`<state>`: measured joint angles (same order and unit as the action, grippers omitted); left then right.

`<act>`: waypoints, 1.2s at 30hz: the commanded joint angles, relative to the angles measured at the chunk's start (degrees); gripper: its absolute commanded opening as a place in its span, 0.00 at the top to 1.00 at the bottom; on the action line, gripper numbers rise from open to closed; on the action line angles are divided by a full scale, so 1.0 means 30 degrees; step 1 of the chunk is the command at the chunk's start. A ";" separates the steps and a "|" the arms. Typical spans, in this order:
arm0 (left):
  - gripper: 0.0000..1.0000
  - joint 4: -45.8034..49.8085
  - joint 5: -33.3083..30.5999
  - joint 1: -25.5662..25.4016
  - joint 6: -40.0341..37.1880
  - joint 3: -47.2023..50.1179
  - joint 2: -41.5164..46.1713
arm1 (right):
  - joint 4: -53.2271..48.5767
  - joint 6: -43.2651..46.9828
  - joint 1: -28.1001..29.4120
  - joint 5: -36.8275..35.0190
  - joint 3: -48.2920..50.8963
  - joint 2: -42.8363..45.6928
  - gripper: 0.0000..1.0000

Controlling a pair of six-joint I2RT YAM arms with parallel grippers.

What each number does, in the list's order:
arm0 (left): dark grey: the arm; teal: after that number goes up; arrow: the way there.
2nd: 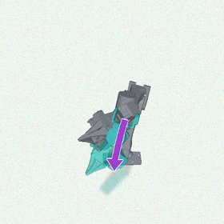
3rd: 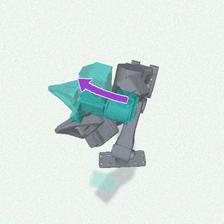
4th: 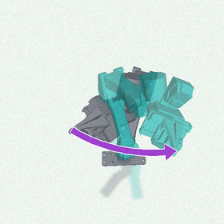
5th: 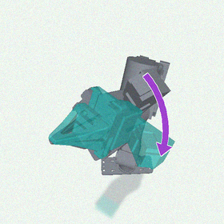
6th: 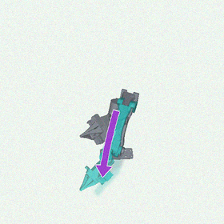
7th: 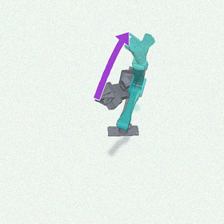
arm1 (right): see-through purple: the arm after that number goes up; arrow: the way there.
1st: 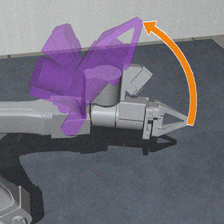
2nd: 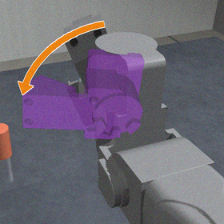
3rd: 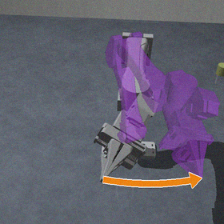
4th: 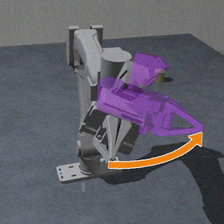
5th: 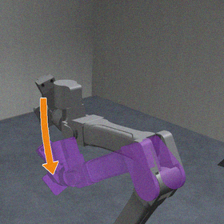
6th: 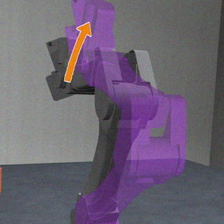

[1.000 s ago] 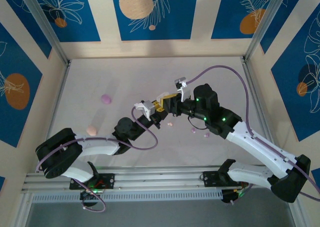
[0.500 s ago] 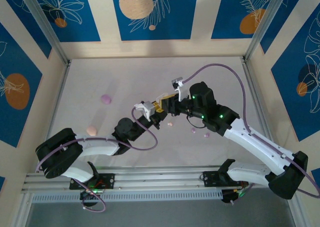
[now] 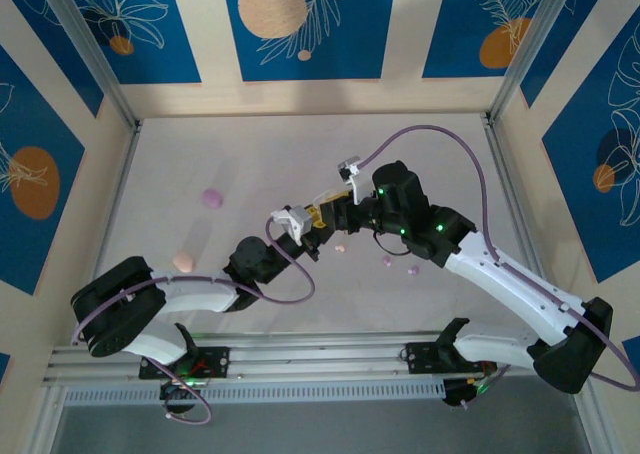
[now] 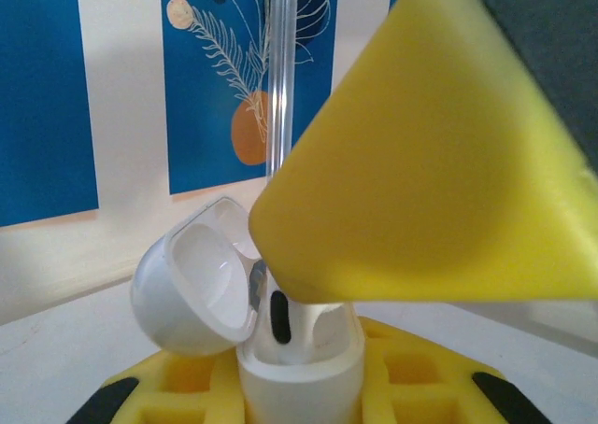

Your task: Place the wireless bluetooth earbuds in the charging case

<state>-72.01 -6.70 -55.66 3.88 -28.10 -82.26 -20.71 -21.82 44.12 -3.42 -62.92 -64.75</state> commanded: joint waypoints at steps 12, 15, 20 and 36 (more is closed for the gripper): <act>0.82 -0.1876 0.0760 -0.0168 -0.0209 0.0209 0.1167 | -0.2397 -0.1094 -0.0171 -0.0900 -0.1519 -0.0246 0.56; 0.82 -0.1427 0.0907 -0.0175 -0.0351 0.0521 0.1423 | -0.2539 -0.1305 -0.0293 -0.0379 -0.2003 0.0139 0.54; 0.82 0.0161 0.0885 -0.0170 -0.0944 0.1136 0.2377 | -0.2281 -0.1531 -0.0805 -0.0003 -0.2318 0.1411 0.49; 0.81 0.3567 0.0621 -0.0139 -0.1799 0.1836 0.5161 | -0.4128 -0.3524 -1.2043 0.3772 -0.0475 -0.1842 0.49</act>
<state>-61.89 -4.99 -55.68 -0.60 -22.83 -68.05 -29.78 -31.24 11.22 2.31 -66.00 -66.94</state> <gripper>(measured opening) 0.206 0.512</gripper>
